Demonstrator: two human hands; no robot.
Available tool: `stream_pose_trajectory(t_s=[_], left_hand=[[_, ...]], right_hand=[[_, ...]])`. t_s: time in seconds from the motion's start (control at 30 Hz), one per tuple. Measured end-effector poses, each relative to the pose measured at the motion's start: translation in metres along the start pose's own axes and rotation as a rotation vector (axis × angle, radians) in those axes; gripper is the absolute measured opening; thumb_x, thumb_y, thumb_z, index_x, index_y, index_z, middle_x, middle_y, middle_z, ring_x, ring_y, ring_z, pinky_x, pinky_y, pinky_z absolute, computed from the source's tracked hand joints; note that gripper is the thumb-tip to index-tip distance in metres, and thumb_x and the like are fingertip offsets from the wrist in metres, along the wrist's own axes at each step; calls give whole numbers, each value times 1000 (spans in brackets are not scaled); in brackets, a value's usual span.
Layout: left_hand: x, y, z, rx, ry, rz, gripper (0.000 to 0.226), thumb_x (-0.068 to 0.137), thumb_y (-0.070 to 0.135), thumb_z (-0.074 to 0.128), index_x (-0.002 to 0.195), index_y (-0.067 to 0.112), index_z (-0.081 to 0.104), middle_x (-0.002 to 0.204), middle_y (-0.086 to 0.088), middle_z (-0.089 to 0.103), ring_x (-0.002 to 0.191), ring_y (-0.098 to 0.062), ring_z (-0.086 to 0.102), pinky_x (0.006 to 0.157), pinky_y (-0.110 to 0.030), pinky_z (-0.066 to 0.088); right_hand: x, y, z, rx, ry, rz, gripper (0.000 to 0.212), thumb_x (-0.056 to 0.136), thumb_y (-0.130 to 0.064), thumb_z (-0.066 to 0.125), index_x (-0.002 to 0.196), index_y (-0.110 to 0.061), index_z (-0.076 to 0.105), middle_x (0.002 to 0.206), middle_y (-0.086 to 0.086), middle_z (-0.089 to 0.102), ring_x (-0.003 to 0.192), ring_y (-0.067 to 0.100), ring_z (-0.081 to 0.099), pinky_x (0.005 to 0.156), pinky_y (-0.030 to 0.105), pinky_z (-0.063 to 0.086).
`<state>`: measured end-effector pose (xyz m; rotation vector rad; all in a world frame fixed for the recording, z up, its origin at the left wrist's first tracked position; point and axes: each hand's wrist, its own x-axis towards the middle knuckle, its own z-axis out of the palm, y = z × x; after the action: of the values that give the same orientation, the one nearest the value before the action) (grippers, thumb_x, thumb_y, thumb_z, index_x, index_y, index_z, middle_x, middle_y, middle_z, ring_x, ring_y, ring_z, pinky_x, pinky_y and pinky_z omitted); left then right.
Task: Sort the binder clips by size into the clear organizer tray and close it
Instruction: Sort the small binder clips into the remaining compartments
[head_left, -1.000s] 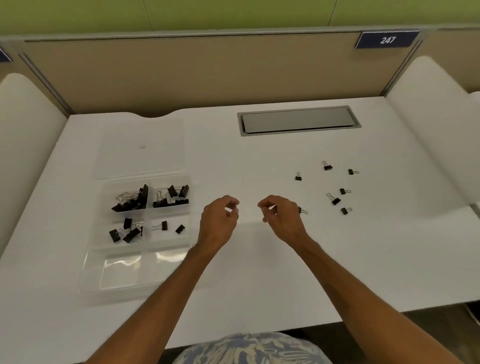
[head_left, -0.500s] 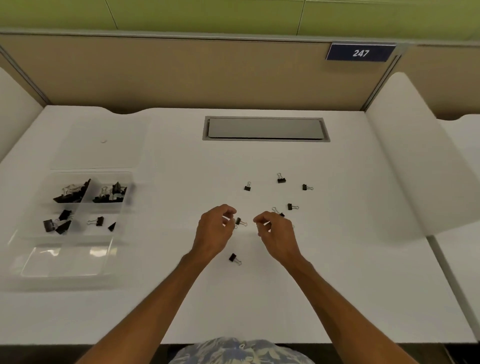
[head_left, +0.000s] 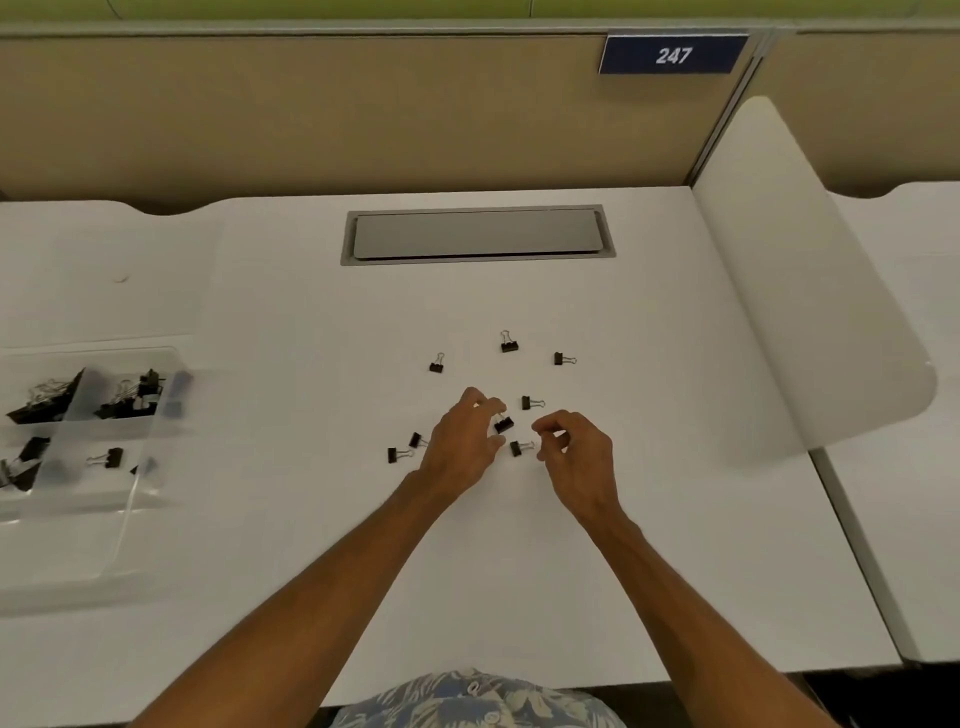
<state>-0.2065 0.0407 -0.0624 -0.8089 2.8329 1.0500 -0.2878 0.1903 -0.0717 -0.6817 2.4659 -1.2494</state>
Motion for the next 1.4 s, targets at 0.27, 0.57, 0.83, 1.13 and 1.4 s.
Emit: stream_pose_trajectory(t_s=[0.27,0.57,0.83,1.13,1.4], left_hand=[[23,6,19,250,-7,22,24,97,21,57,118,11,62,116,-5,53,99,-20,55,74,-30,48],[19,-2,16,181,140,-7,18,84,19,68,100,14,62,119,0,51,100,-17,50,67,-29,50],[14,-10,-13,-272,262,-180,22,77,11,77,89,19,61,98,1,58,76,-9,62,69,-25,57],[10,-24,-45,-725,239,-412,47,73,14,85,113,26,62,86,-1,72,75,-7,66,69,-17,50],[-1,-35,-46,-948,271,-561,22,73,13,84,92,17,73,89,-4,75,75,-12,66,68,-25,49]], right_hand=[[18,8,-9,18,-6,13,20,94,-3,56,97,-17,70,98,-8,68,73,10,68,71,28,58],[43,6,-1,9,-39,-5,18,93,-4,57,96,-15,70,97,-4,70,75,15,69,70,28,58],[93,-14,8,-71,-102,-28,10,88,-15,68,98,-15,70,93,-2,69,72,6,63,69,24,56],[146,-29,39,-219,-113,-7,38,85,-30,75,116,-11,62,108,6,64,88,17,60,73,26,45],[157,-36,58,-358,-70,61,40,86,-29,75,113,-4,58,110,12,61,99,28,60,75,32,44]])
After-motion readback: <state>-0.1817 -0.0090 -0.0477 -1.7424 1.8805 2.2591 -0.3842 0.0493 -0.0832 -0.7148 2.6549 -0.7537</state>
